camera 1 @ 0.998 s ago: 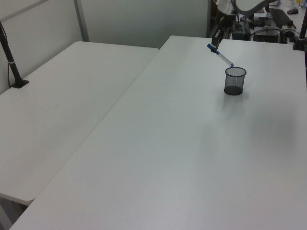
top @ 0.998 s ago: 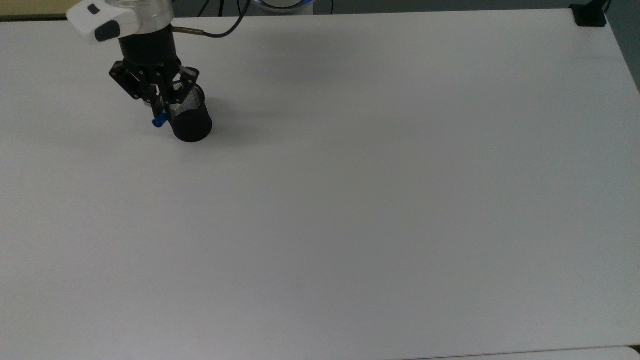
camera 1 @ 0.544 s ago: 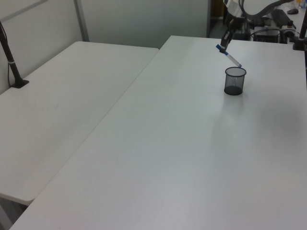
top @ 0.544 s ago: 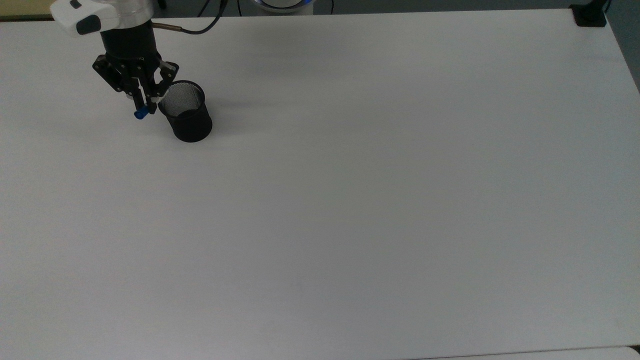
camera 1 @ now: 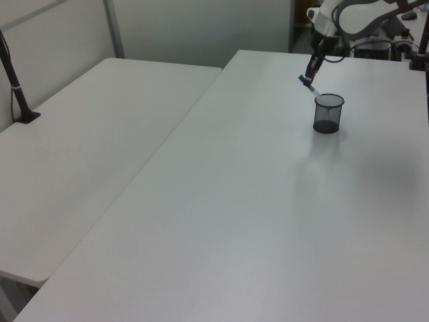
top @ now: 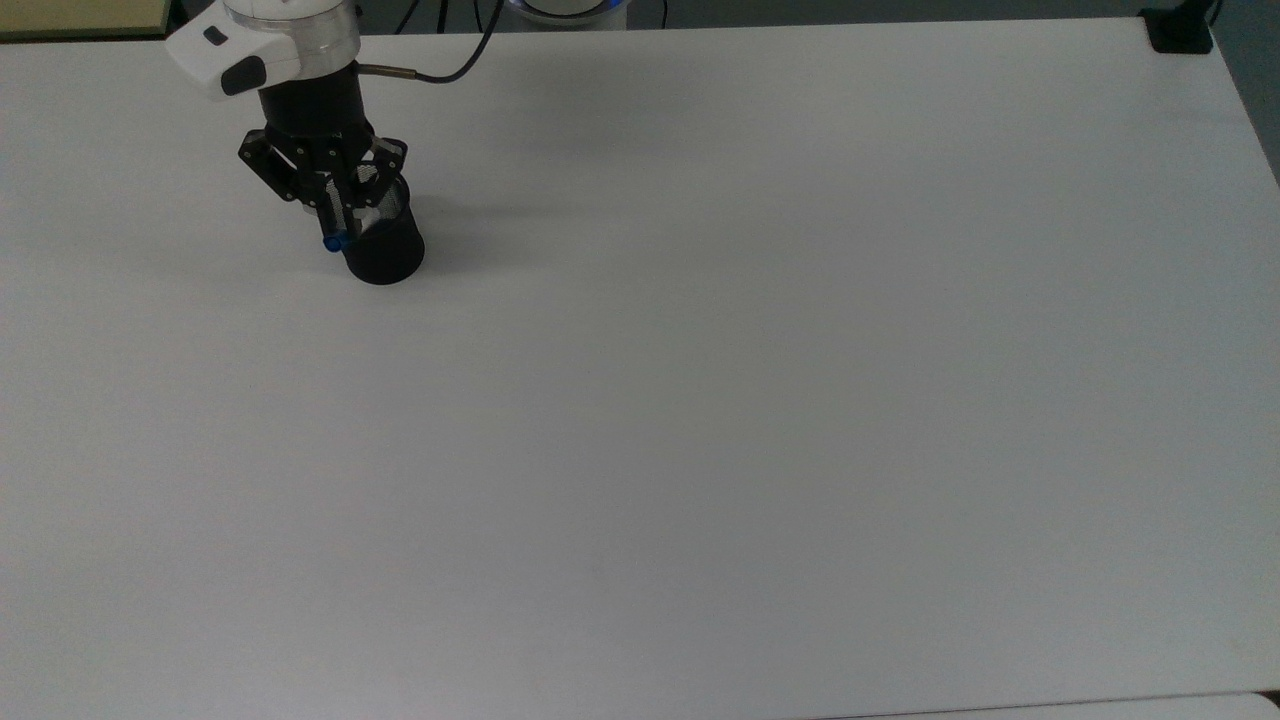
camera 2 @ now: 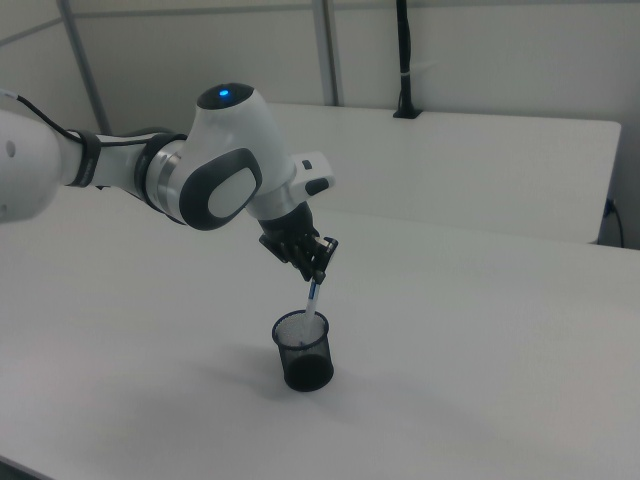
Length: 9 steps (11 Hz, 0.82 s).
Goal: Insert the marker
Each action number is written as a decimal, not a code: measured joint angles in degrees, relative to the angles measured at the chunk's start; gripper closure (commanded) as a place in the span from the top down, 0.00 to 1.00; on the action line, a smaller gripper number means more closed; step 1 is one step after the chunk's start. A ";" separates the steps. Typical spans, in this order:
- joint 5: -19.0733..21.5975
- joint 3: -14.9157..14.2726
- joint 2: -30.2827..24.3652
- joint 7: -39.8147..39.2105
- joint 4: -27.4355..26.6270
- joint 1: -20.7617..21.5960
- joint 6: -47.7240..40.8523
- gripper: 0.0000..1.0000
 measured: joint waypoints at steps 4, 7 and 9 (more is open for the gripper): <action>0.00 -0.01 -0.53 -0.02 0.79 0.04 -5.40 1.00; 0.05 0.29 -1.58 0.02 7.83 0.39 -18.95 1.00; 0.15 0.53 -1.73 3.38 13.47 2.31 -25.50 1.00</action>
